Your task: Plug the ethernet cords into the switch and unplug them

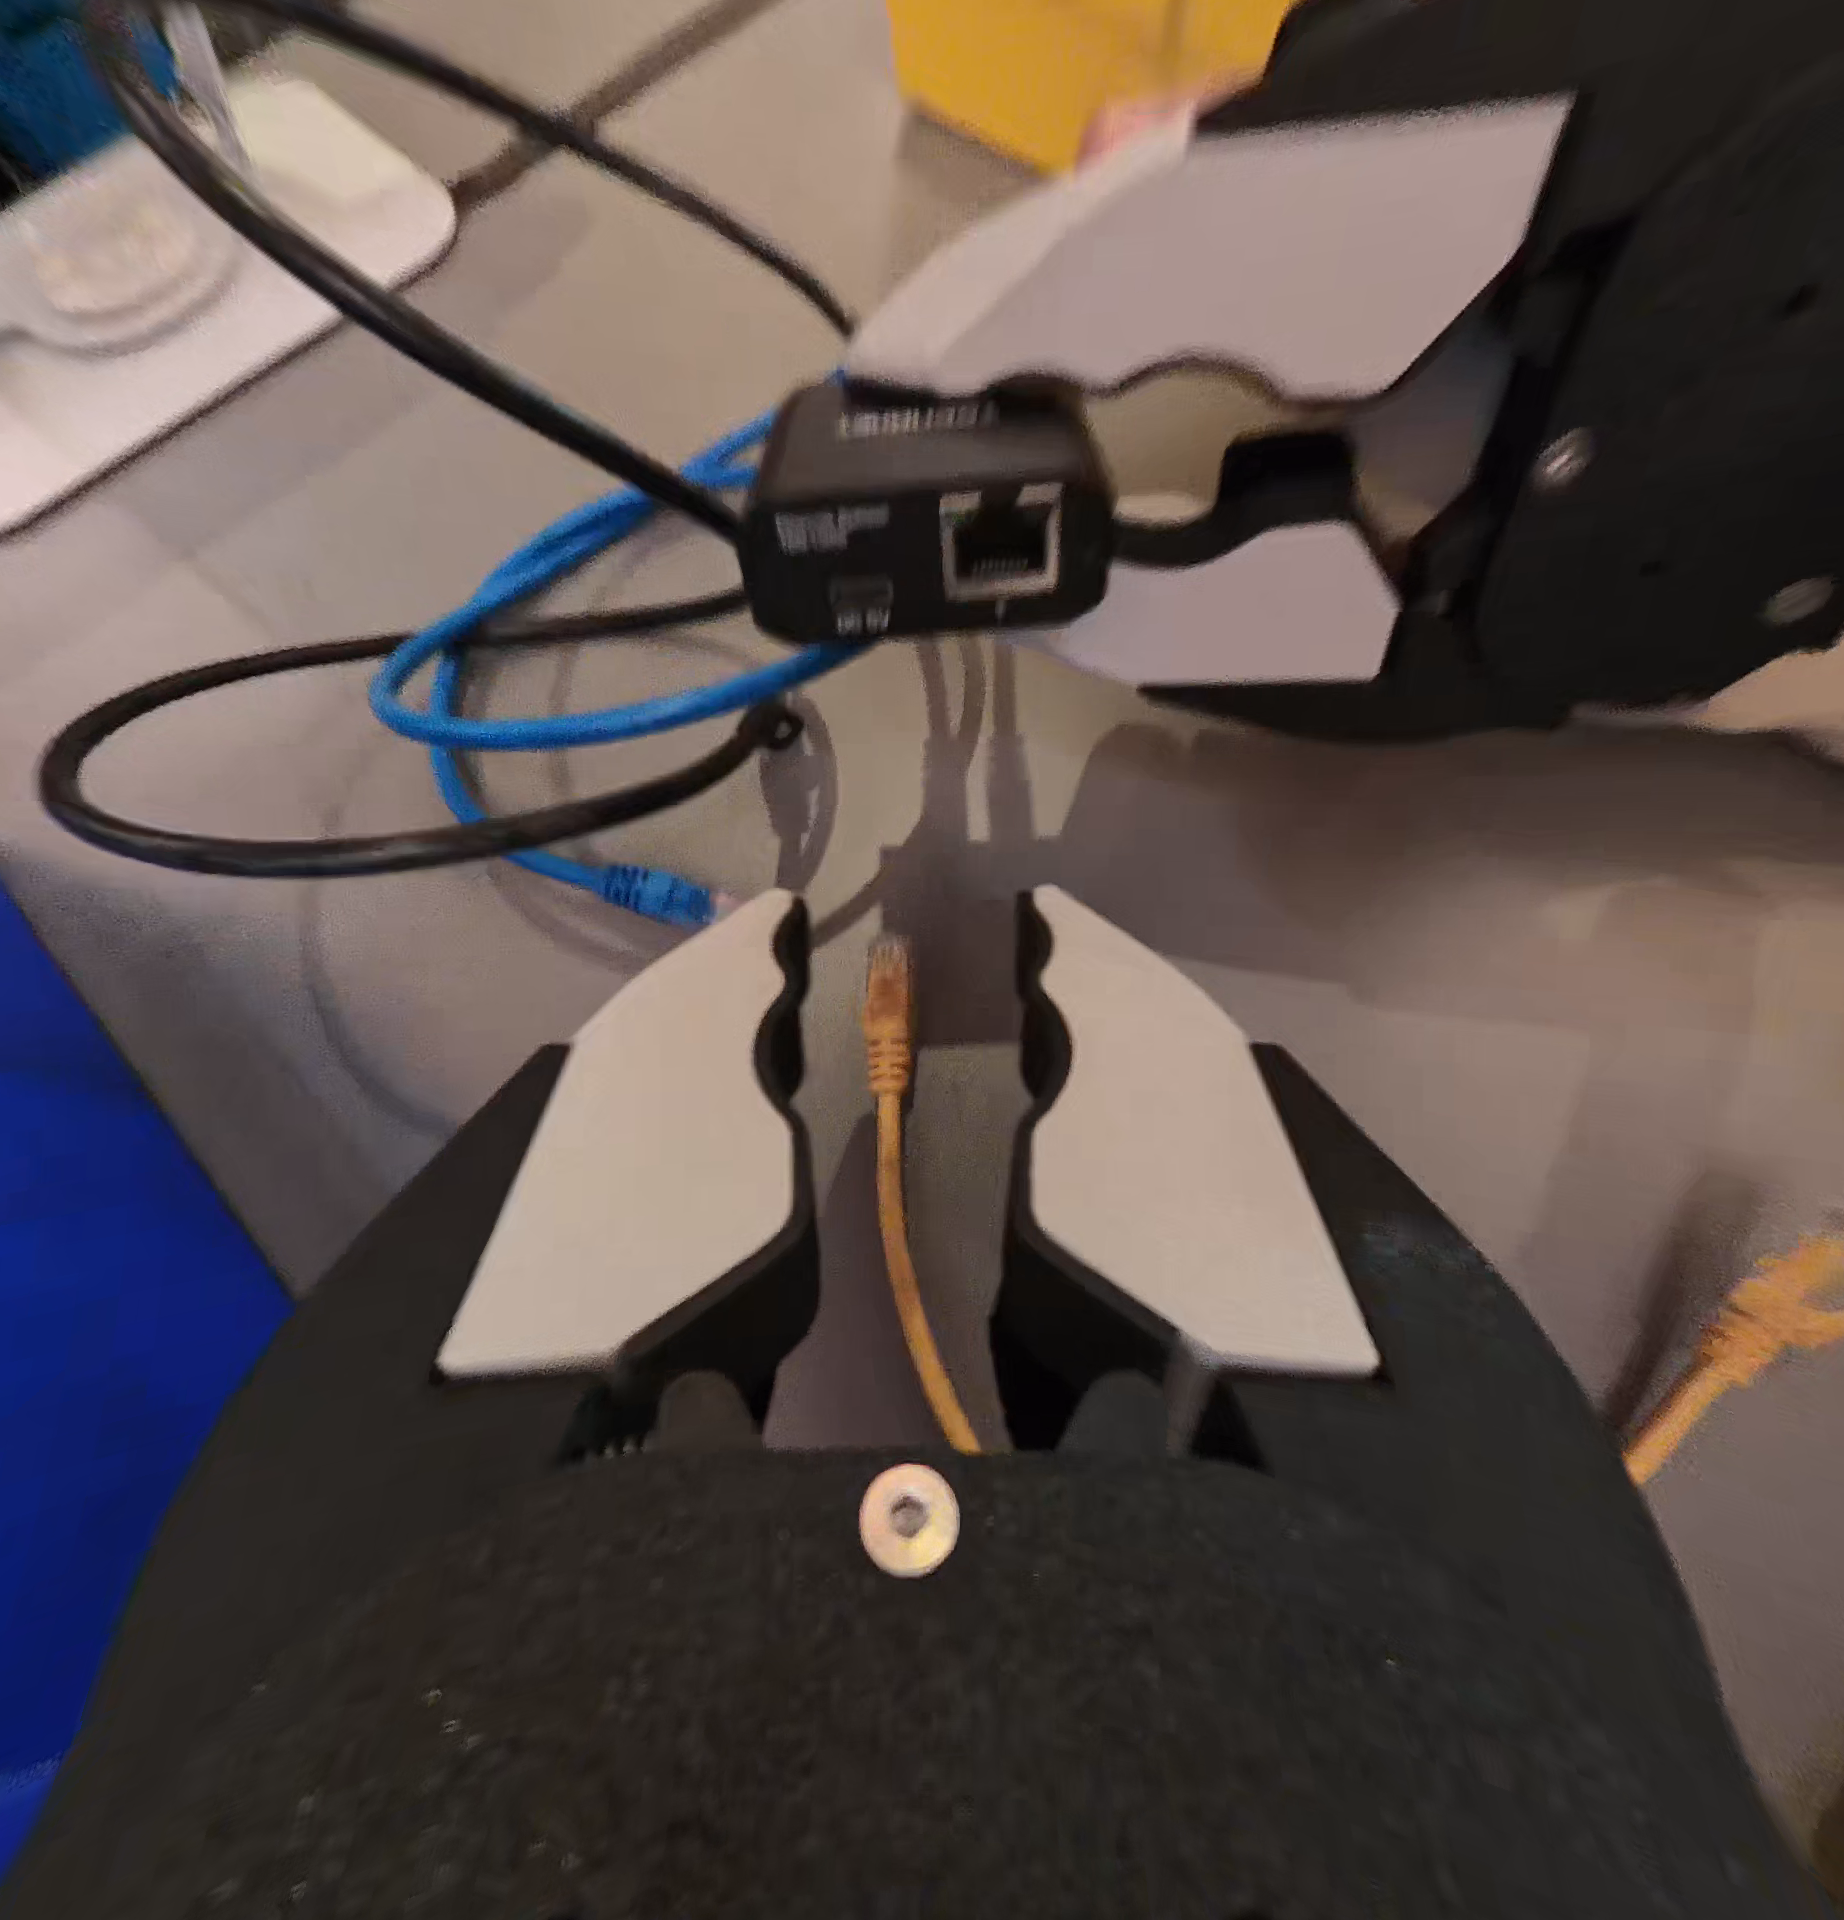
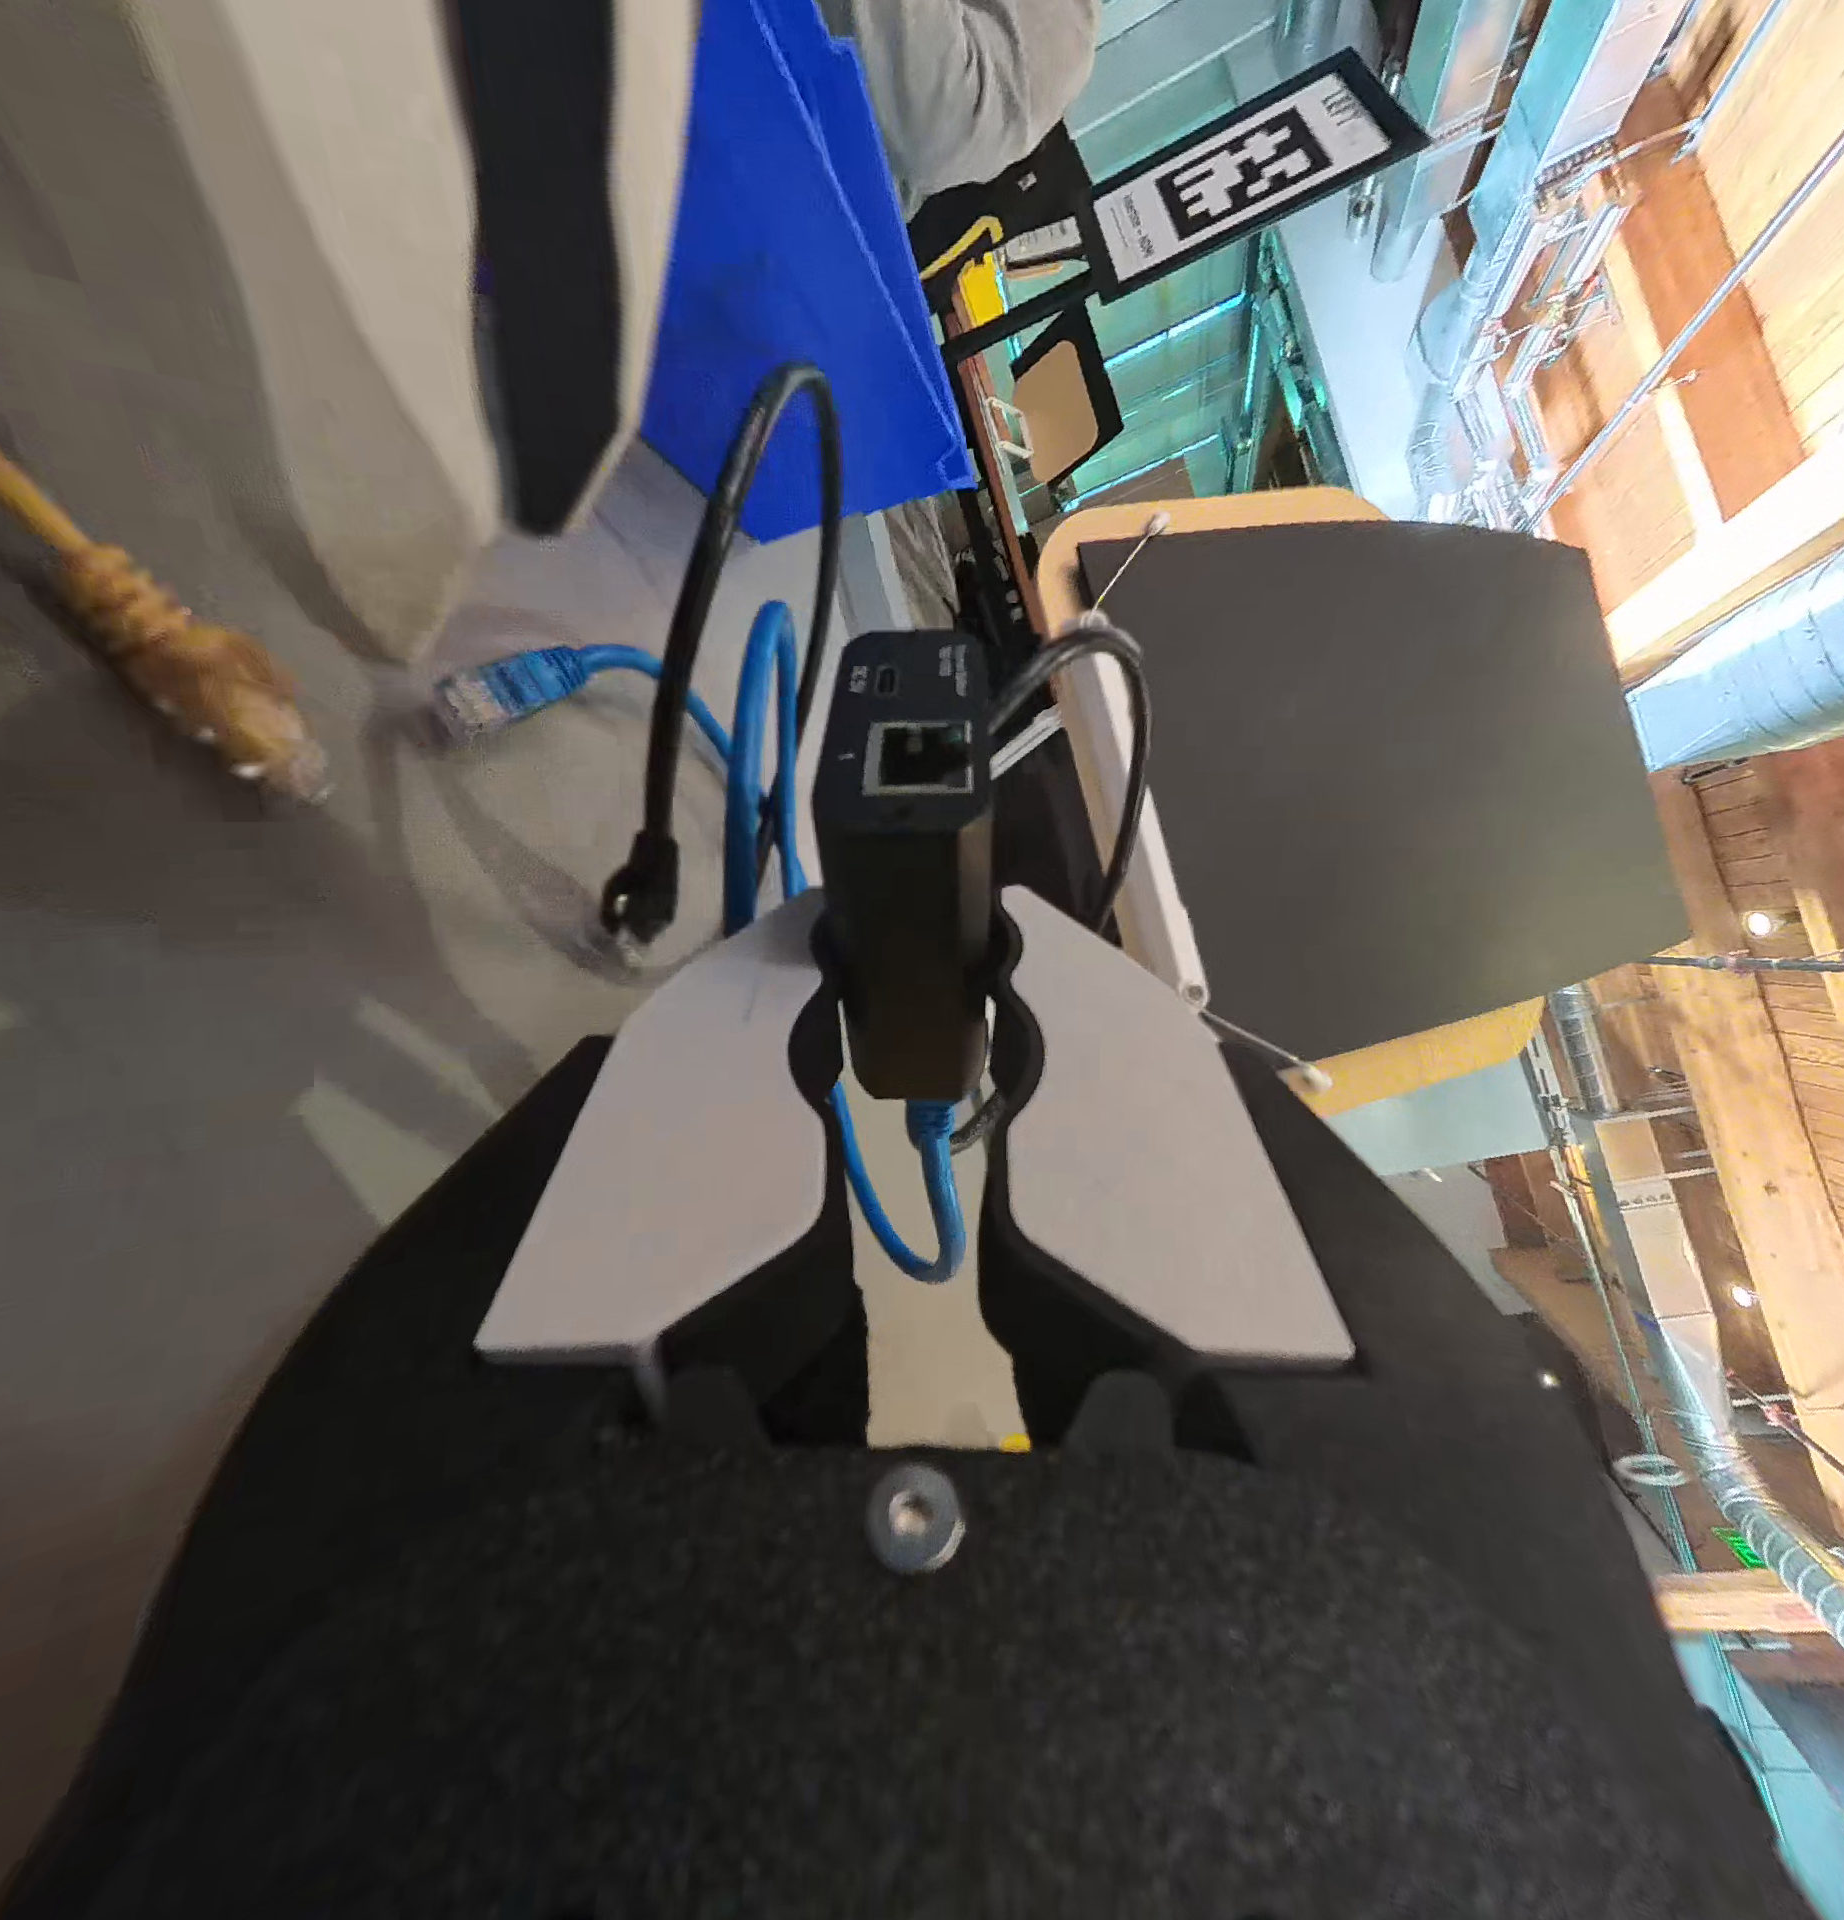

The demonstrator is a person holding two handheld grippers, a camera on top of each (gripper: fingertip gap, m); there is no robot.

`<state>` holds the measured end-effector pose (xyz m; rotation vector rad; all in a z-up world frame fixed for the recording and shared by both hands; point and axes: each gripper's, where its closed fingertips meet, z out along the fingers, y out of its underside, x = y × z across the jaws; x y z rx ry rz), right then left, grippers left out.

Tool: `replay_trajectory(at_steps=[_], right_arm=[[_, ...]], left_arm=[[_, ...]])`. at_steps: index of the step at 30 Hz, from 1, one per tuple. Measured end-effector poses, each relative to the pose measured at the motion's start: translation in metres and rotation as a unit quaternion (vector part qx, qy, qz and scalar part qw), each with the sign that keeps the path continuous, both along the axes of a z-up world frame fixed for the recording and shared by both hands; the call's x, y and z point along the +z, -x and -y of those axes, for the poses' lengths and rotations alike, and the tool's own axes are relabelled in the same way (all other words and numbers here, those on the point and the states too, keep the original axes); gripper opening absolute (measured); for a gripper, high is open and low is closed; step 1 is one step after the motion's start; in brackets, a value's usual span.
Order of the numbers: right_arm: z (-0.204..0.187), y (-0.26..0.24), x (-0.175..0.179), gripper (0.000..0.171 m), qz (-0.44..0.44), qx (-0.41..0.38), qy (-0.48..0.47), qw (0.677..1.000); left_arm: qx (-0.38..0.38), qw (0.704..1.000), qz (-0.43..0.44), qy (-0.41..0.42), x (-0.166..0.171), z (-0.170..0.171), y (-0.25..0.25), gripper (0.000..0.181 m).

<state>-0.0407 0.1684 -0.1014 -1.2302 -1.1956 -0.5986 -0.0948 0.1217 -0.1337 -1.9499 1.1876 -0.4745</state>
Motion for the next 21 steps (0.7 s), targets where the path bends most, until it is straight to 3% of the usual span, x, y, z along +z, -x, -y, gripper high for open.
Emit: replay_trajectory(at_steps=[4,9,10,12,14,17,21], right_arm=[[-0.003,-0.002,-0.003,0.024,0.004,-0.002,0.004,1.0],[0.01,0.015,-0.003,0.024,0.031,0.036,-0.016,0.999],[0.014,0.02,-0.003,0.024,0.04,0.048,-0.022,0.998],[0.026,0.033,-0.006,0.023,0.061,0.092,-0.037,0.993],[0.029,0.034,-0.007,0.024,0.069,0.089,-0.042,0.993],[0.035,0.036,-0.003,0.026,0.004,0.135,-0.013,0.991],[0.036,0.026,0.0,0.058,-0.092,0.165,0.083,0.978]], left_arm=[[-0.012,0.998,0.061,0.001,0.027,0.001,-0.009,0.055],[-0.039,0.995,0.073,0.051,0.025,-0.002,-0.026,0.083],[-0.046,0.995,0.07,0.057,0.023,-0.001,-0.029,0.082],[-0.054,0.995,0.065,0.057,0.019,0.002,-0.031,0.063],[-0.07,0.994,0.05,0.065,0.016,0.005,-0.029,0.062],[-0.093,0.988,0.066,0.1,0.022,0.01,-0.028,0.062],[-0.117,0.982,0.089,0.12,0.032,0.009,-0.017,0.062]])
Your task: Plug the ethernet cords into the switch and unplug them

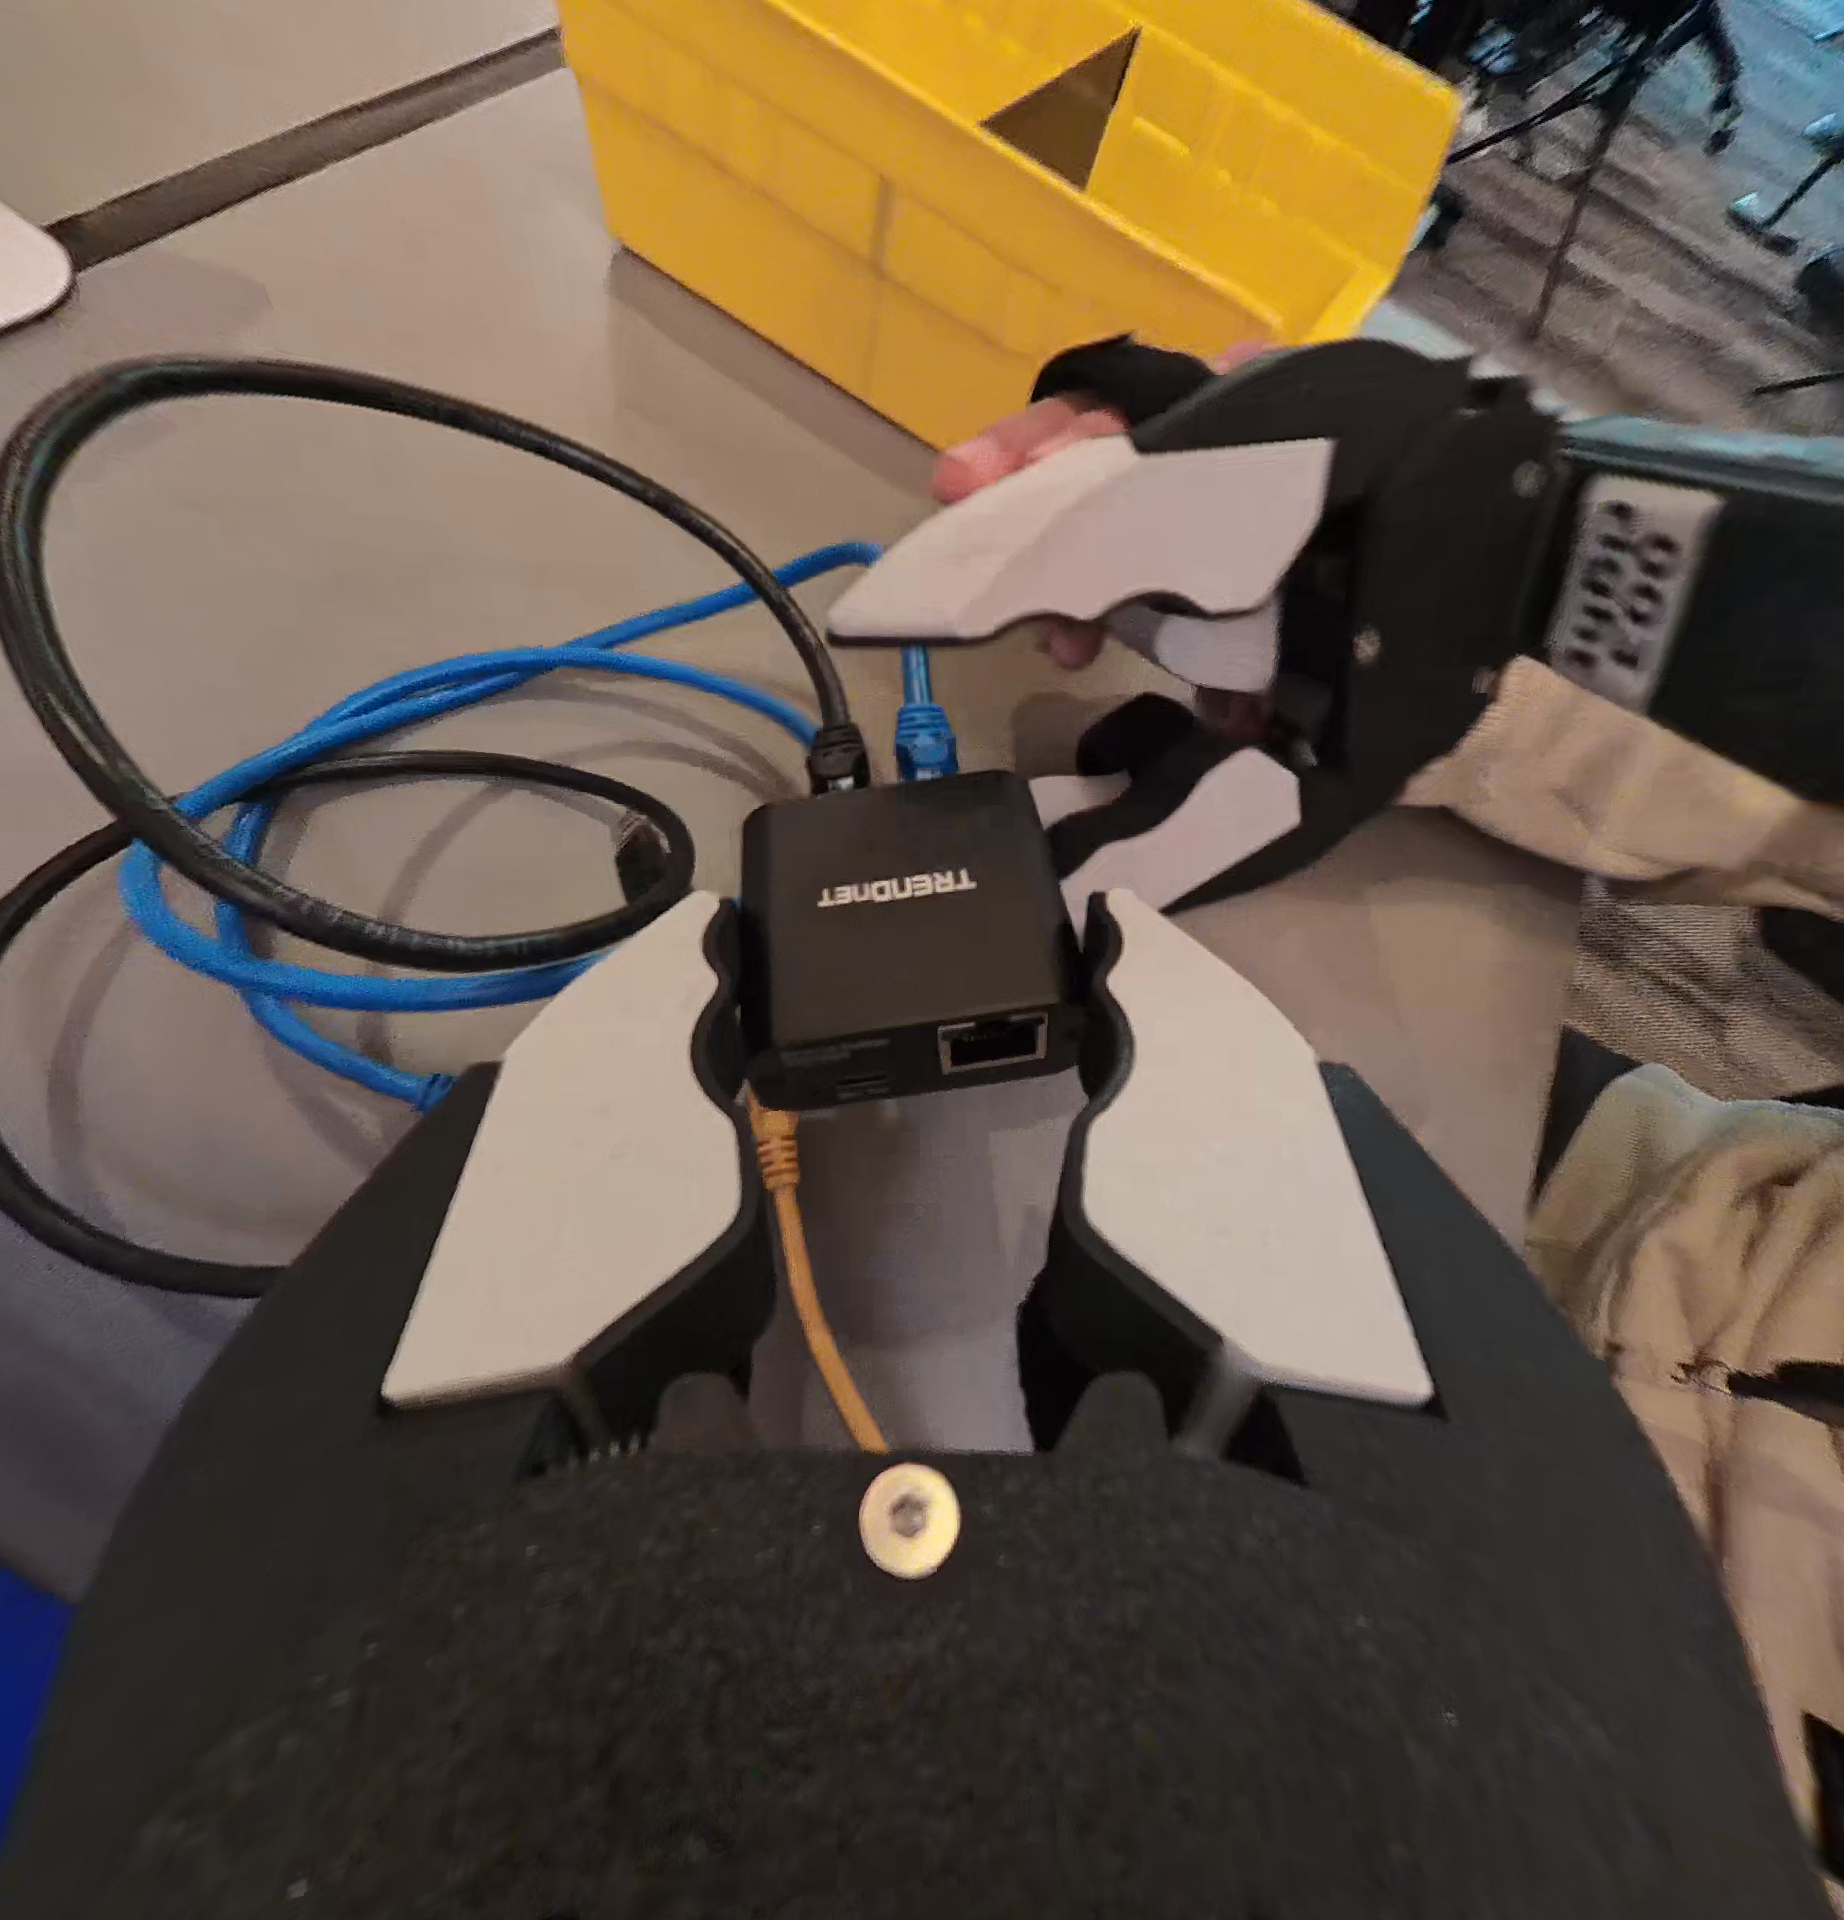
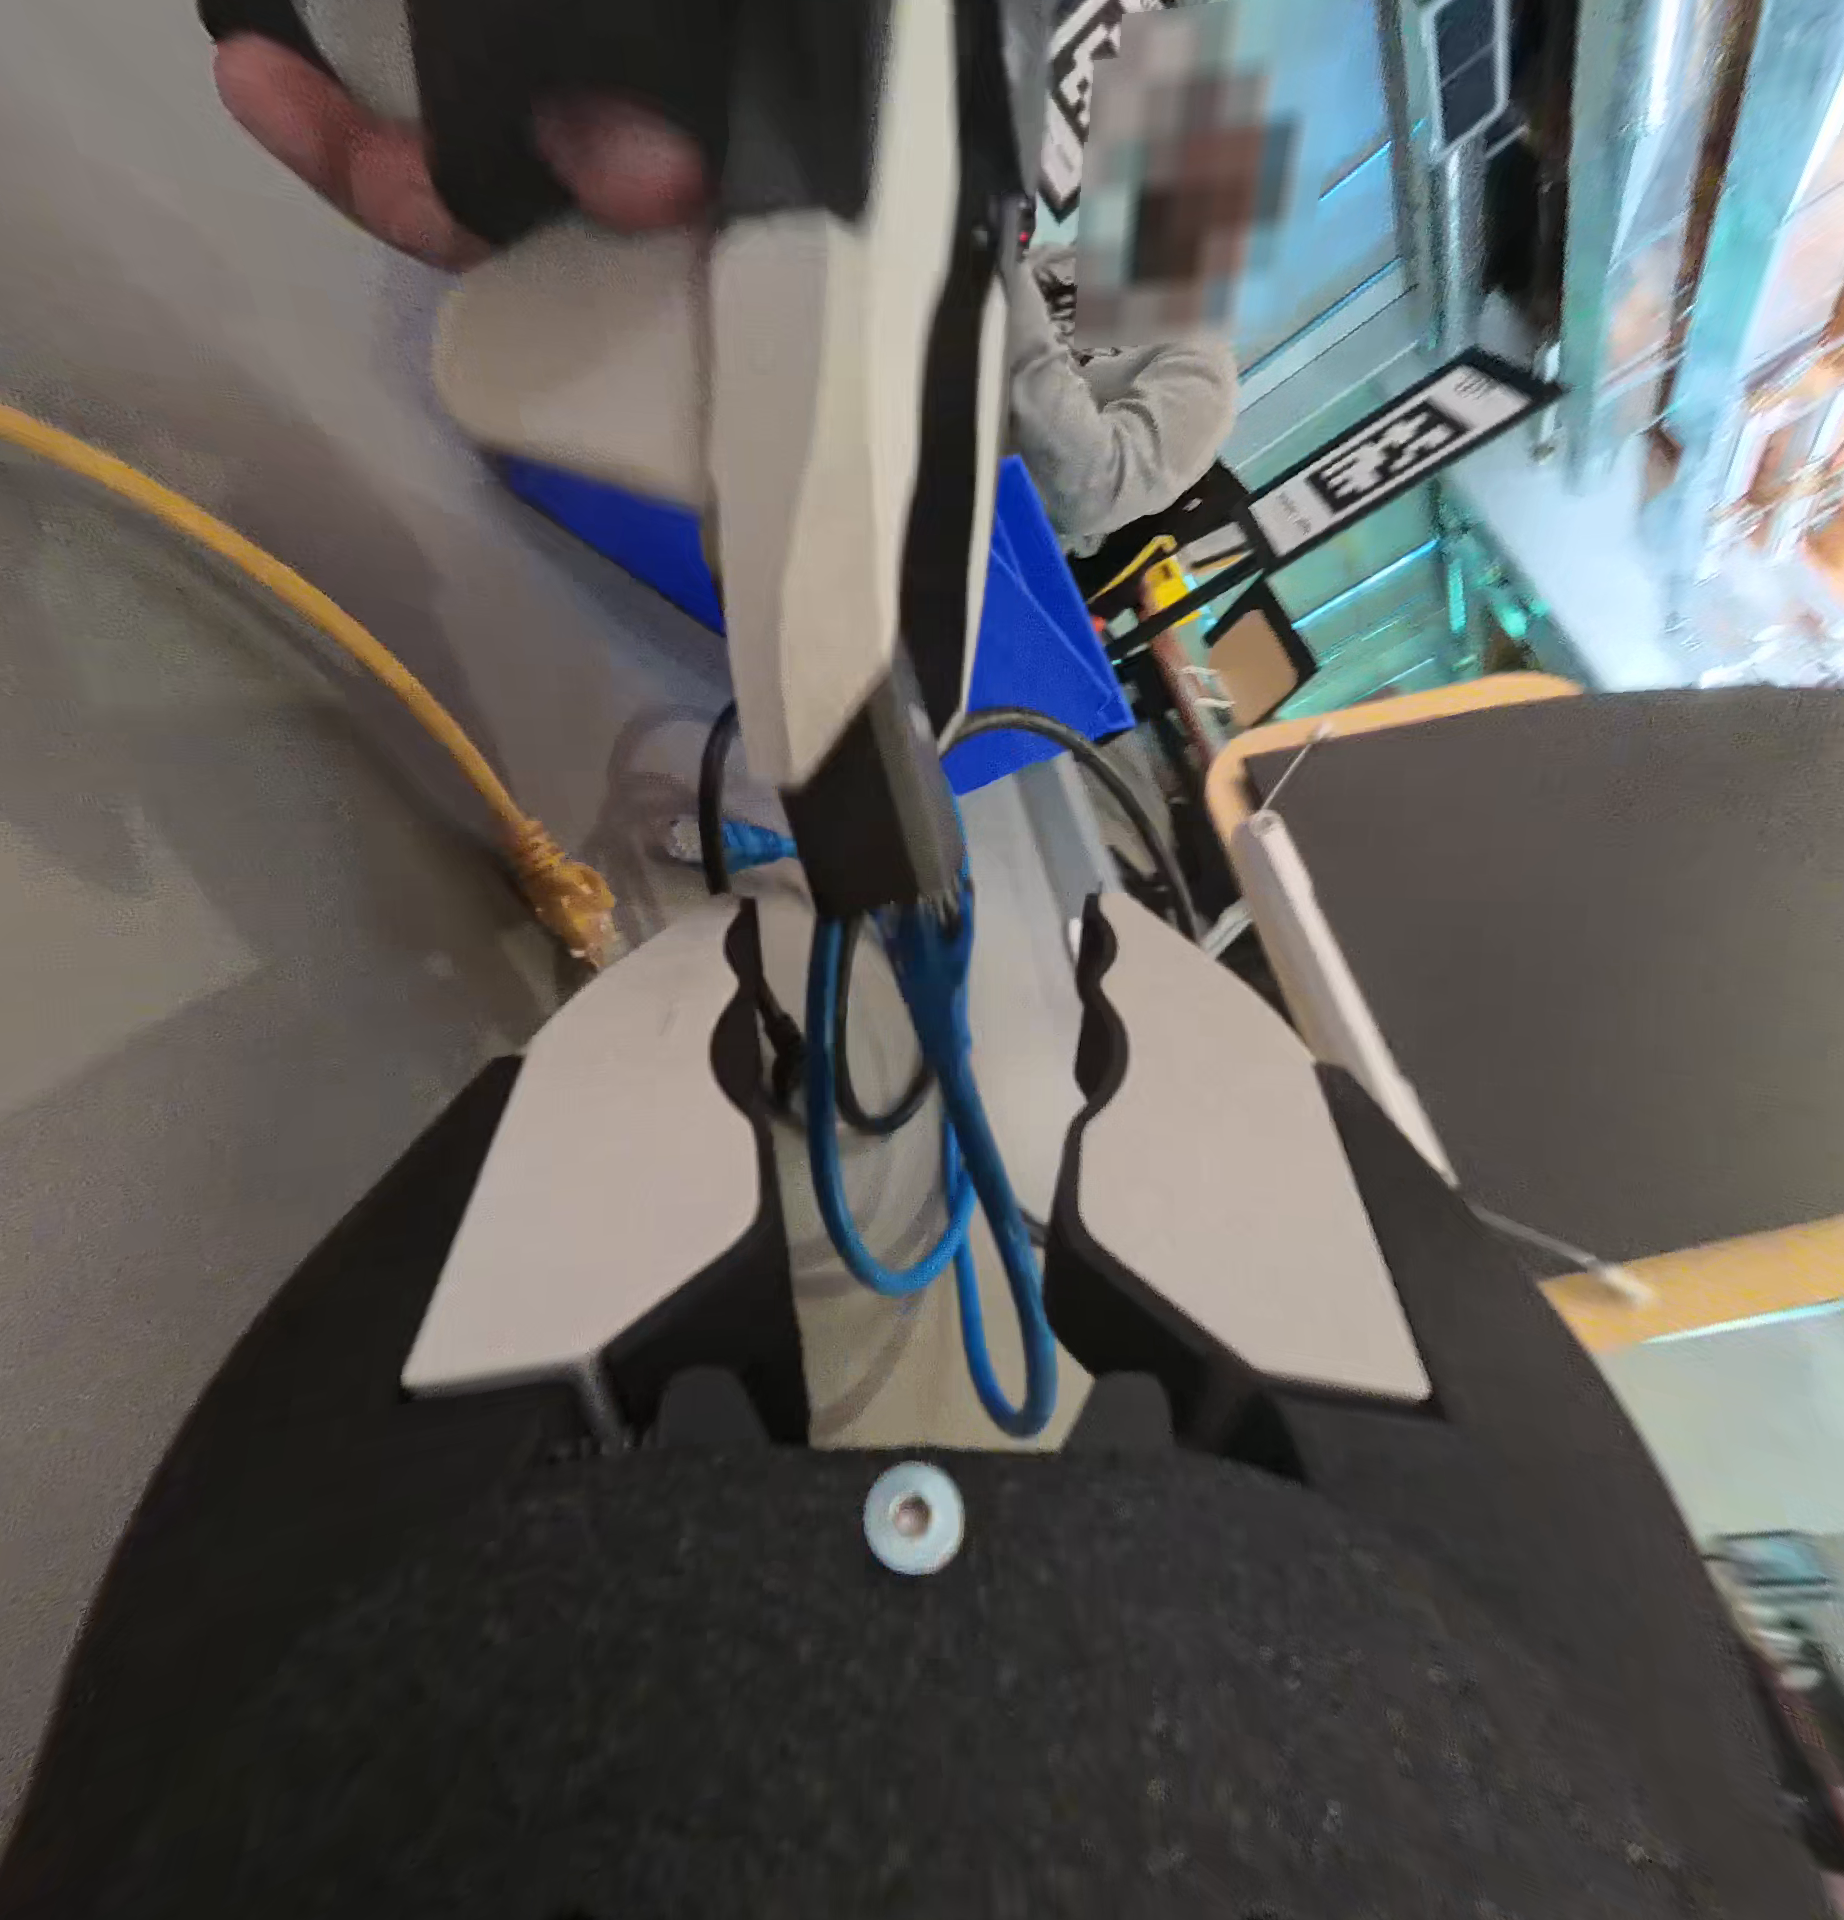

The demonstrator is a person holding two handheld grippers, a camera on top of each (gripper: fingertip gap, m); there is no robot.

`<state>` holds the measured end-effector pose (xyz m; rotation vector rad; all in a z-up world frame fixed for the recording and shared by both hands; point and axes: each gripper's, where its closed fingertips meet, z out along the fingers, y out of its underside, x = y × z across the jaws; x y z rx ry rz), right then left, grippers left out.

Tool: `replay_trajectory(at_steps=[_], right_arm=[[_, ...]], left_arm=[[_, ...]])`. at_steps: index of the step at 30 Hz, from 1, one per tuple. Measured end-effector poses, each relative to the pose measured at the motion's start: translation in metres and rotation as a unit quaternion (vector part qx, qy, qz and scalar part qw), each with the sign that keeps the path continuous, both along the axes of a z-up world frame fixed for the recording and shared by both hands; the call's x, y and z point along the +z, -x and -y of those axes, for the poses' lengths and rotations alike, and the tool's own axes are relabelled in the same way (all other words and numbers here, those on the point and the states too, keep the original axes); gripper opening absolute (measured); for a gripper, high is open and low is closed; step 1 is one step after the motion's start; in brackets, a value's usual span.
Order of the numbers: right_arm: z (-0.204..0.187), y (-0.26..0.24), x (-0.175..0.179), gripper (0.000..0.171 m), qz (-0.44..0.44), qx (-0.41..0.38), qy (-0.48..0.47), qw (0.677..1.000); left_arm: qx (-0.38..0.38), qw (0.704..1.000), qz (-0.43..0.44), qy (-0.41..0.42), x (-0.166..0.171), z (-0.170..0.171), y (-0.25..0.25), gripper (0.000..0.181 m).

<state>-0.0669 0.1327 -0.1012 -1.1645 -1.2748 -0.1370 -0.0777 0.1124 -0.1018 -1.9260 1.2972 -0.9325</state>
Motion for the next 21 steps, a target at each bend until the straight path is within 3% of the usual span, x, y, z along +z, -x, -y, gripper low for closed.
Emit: replay_trajectory(at_steps=[4,6,10,13,16,18,21], right_arm=[[-0.004,-0.014,-0.009,0.047,0.012,-0.006,0.035,0.999],[-0.002,-0.016,-0.005,0.006,0.039,-0.012,-0.004,0.999],[-0.005,-0.019,-0.008,0.006,0.058,-0.039,0.034,0.997],[-0.012,-0.029,-0.005,0.006,0.082,-0.084,0.008,0.993],[-0.013,-0.031,-0.006,0.006,0.068,-0.097,0.039,0.992],[-0.014,-0.034,-0.006,0.006,0.064,-0.116,0.055,0.99],[-0.013,-0.035,-0.009,0.006,0.089,-0.133,0.061,0.985]], left_arm=[[-0.059,0.996,0.043,0.057,0.015,0.013,0.006,0.062],[-0.08,0.993,0.056,0.073,0.017,0.017,0.008,0.062],[-0.083,0.995,0.033,0.034,0.008,0.015,0.011,0.062],[-0.037,0.996,0.018,-0.083,0.013,0.001,0.012,0.07],[-0.001,0.978,-0.023,-0.206,0.017,-0.007,0.015,0.064],[0.01,0.956,-0.075,-0.285,0.015,-0.009,0.016,0.062],[0.02,0.896,-0.166,-0.412,0.01,-0.014,0.018,0.056]])
